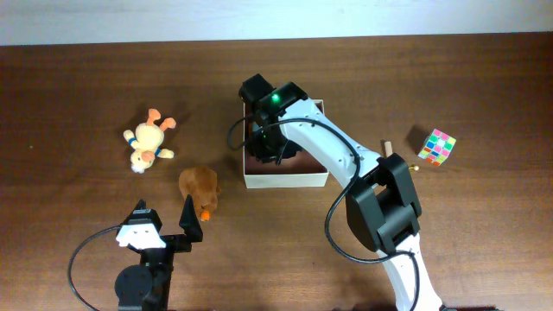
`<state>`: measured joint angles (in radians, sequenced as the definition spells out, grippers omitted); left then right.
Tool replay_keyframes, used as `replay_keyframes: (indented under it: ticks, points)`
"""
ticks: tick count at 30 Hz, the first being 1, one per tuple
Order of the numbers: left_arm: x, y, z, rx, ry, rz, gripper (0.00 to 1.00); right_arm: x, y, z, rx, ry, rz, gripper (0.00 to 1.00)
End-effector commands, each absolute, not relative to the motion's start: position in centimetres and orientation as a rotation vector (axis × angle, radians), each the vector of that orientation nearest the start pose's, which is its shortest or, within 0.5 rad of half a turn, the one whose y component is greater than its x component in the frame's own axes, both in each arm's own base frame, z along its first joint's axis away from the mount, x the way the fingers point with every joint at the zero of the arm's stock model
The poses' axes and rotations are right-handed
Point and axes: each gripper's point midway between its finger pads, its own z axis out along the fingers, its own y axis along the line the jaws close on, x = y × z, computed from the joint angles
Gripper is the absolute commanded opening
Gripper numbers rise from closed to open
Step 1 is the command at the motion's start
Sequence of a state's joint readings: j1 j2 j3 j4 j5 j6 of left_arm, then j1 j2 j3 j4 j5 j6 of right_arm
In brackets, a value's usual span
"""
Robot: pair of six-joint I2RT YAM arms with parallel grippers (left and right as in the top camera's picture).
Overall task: Pack container
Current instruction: 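Open the right gripper to release the truck in the box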
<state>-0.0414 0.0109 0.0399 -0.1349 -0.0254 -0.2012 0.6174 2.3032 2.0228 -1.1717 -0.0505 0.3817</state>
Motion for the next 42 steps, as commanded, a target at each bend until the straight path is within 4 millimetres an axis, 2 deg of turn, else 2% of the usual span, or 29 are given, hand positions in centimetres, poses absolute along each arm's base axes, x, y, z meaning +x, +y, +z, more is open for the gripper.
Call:
replay_keyframes:
  ticks: [1,10,28,31,33,36,42]
  points:
    - [24.4,-0.6,15.6,-0.133,1.674,-0.152,0.99,38.3,29.0,5.5,-0.393,3.022,0.171,0.33]
    - [24.4,-0.6,15.6,-0.133,1.674,-0.152,0.99,39.7,29.9,5.7,-0.386,2.956,0.206,0.33]
    - [24.4,-0.6,15.6,-0.133,1.674,-0.153,0.99,40.1,30.5,5.9,-0.393,2.935,0.241,0.34]
    - [24.4,-0.6,15.6,-0.133,1.674,-0.152,0.99,40.0,30.3,5.8,-0.420,2.935,0.233,0.34]
    - [24.4,-0.6,15.6,-0.133,1.674,-0.153,0.99,39.8,29.7,5.7,-0.425,2.944,0.186,0.38]
    - [24.4,-0.6,15.6,-0.132,1.674,-0.153,0.99,39.4,28.7,5.6,-0.423,2.968,0.124,0.39]
    - [24.4,-0.6,15.6,-0.132,1.674,-0.153,0.99,39.2,28.9,6.1,-0.451,2.965,0.143,0.41]
